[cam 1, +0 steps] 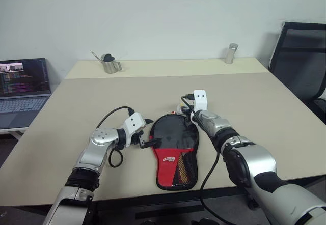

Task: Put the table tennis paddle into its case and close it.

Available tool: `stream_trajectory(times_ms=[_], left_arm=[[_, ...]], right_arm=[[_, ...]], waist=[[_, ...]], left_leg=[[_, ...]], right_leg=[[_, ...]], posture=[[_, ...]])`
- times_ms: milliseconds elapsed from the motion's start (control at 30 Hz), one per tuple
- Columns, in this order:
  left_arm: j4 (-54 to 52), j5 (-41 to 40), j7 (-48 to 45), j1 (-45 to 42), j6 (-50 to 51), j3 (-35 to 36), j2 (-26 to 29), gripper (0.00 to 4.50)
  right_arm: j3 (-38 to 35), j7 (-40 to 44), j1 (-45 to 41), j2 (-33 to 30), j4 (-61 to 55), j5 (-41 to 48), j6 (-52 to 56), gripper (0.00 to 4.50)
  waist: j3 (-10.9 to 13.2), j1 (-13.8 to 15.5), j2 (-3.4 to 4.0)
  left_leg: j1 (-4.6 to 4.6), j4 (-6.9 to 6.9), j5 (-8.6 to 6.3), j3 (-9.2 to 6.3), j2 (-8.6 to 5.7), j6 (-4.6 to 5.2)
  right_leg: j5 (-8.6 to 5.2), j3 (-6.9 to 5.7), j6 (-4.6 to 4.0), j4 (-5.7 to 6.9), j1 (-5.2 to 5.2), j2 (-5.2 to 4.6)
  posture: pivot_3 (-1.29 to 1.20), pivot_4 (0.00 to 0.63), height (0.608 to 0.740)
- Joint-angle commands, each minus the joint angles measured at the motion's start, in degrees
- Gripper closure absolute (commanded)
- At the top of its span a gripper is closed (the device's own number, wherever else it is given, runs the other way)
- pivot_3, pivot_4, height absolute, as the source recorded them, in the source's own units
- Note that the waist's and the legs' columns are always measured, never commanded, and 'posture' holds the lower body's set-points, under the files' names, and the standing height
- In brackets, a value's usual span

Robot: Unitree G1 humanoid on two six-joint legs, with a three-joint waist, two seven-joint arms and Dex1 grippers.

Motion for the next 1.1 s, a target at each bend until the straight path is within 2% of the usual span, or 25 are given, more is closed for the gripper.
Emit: stream_trajectory(times_ms=[33, 100, 167, 333, 567, 800, 1033, 1100], left_arm=[[3.6, 1.2, -0.1, -3.0, -4.0, -2.5, -1.7, 0.0], [7.2, 2.0, -0.4, -5.0, -5.9, -4.0, -3.2, 0.0], [9.7, 1.8, -4.3, -6.8, -7.6, -6.4, -4.8, 0.0], [14.7, 1.9, -8.8, -9.6, -9.7, -8.9, -7.0, 0.0], [26.3, 6.9, -8.5, -10.1, -15.8, -12.6, -7.2, 0.0], [30.1, 6.3, -8.3, -10.4, -16.8, -12.5, -8.7, 0.0], [33.3, 5.6, -7.6, -11.9, -15.8, -11.7, -10.9, 0.0], [33.8, 5.7, -7.4, -12.4, -15.9, -11.6, -11.3, 0.0]], right_arm=[[-0.4, 0.5, -1.5, 0.0, -0.9, -0.8, -0.4, 3.87], [-0.4, 0.6, -1.4, 0.0, -1.0, -1.1, -0.3, 4.28], [-0.6, 0.8, -1.4, 0.0, -1.2, -1.1, -0.1, 4.43], [-0.8, 1.0, -1.3, 0.2, -1.5, -1.3, 0.2, 4.45], [-0.7, 1.8, -1.3, 0.3, -2.5, -1.0, 0.9, 4.45], [0.2, 3.1, 1.5, -4.2, -6.2, -1.8, 1.9, 4.45], [5.4, 3.5, 8.8, -8.2, -16.2, -6.1, 5.3, 4.46], [8.0, 4.4, 12.7, -9.3, -22.7, -7.9, 6.9, 4.46]], waist=[[0.0, 0.0, 0.0], [0.0, 0.2, 0.0], [0.0, 0.1, 0.0], [0.0, 0.0, 0.0], [-0.1, 0.0, 0.01], [-0.4, 0.0, 0.23], [-0.8, 0.9, 0.59], [-0.9, 1.4, 0.64]], left_leg=[[0.0, 0.0, 0.0, -0.01, 0.0, 0.0], [0.0, 0.01, 0.0, -0.01, -0.02, 0.0], [0.0, 0.03, 0.0, 0.0, -0.02, 0.0], [0.02, 0.0, 0.0, 0.03, -0.01, 0.0], [0.33, -0.01, 0.0, 0.05, -0.01, 0.0], [0.8, -0.01, 0.0, 0.04, 0.0, 0.0], [0.8, 0.02, 0.0, -0.02, -0.08, 0.01], [0.8, 0.03, 0.0, -0.03, -0.08, 0.01]], right_leg=[[0.0, 0.0, 0.0, 0.0, 0.0, 0.0], [0.0, -0.02, 0.0, 0.01, 0.01, 0.0], [0.0, -0.04, 0.01, 0.0, 0.03, 0.0], [0.0, -0.05, 0.01, 0.0, 0.02, 0.01], [-0.07, -0.07, 0.12, 0.02, 0.29, 0.01], [-0.18, -0.03, 0.26, 0.02, 0.69, -0.04], [-0.19, -0.06, 0.27, -0.04, 0.8, -0.1], [-0.19, -0.05, 0.27, -0.04, 0.81, -0.1]], posture=[[0.0, 0.15, 0.74], [0.0, 0.15, 0.74], [0.0, 0.15, 0.74], [0.0, 0.15, 0.74], [0.0, 0.15, 0.74], [0.0, 0.15, 0.74], [0.0, 0.15, 0.74], [0.0, 0.15, 0.74]])
